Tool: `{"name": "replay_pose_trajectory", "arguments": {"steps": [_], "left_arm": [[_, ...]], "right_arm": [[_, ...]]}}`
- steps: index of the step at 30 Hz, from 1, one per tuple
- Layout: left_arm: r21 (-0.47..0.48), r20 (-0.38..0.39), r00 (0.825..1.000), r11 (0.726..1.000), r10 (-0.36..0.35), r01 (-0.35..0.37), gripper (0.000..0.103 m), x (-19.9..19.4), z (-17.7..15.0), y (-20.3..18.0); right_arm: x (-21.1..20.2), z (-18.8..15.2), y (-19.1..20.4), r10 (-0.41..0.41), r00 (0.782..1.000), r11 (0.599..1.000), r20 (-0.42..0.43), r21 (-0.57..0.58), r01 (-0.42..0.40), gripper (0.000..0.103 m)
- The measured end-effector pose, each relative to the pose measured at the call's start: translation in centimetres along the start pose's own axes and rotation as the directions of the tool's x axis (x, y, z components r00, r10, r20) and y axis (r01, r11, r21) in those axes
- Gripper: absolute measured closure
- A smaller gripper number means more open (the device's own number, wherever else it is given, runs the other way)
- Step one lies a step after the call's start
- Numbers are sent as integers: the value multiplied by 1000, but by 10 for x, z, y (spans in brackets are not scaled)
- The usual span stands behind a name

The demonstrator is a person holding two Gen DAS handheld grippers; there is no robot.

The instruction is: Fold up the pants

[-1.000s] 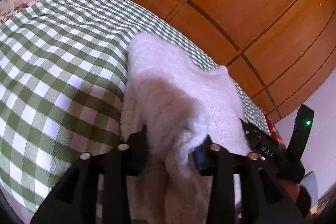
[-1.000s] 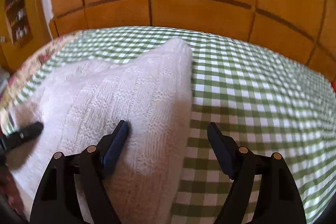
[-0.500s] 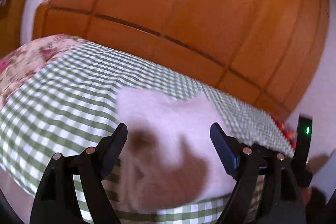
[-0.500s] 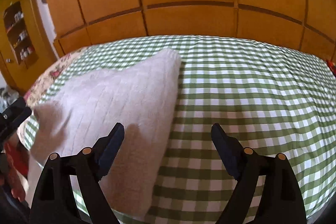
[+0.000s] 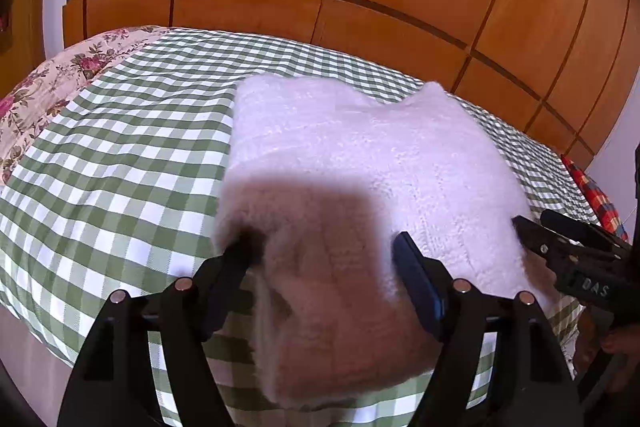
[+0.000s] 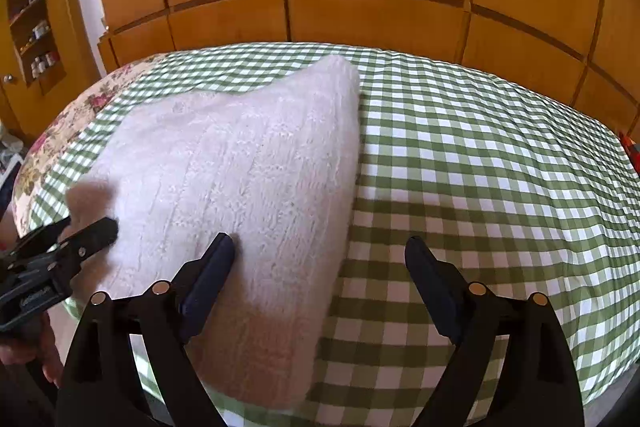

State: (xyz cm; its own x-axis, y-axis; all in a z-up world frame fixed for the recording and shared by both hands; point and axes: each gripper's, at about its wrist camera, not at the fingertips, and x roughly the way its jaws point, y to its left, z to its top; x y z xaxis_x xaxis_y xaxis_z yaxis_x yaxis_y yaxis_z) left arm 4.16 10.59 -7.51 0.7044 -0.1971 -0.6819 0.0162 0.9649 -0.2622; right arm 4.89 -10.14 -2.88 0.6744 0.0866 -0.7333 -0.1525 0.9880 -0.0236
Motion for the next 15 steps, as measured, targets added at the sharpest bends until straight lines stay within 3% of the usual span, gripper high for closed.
{"name": "replay_pose_trajectory", "arguments": {"steps": [5,10,15], "left_arm": [[-7,-19,1000,1000,16,-17,29,9,-6,5],[-58,12,1000,998,-28,29,29,-8,1,4],[-57,90,993,995,-80,86,22,-34,26,-8]], "right_arm": [[8,-10,15,-43,999,994,5,-105,43,16],[-1,-7,-9,73,997,997,1,-5,-73,16],[-24,14,-39,100,990,990,103,92,-110,16]]}}
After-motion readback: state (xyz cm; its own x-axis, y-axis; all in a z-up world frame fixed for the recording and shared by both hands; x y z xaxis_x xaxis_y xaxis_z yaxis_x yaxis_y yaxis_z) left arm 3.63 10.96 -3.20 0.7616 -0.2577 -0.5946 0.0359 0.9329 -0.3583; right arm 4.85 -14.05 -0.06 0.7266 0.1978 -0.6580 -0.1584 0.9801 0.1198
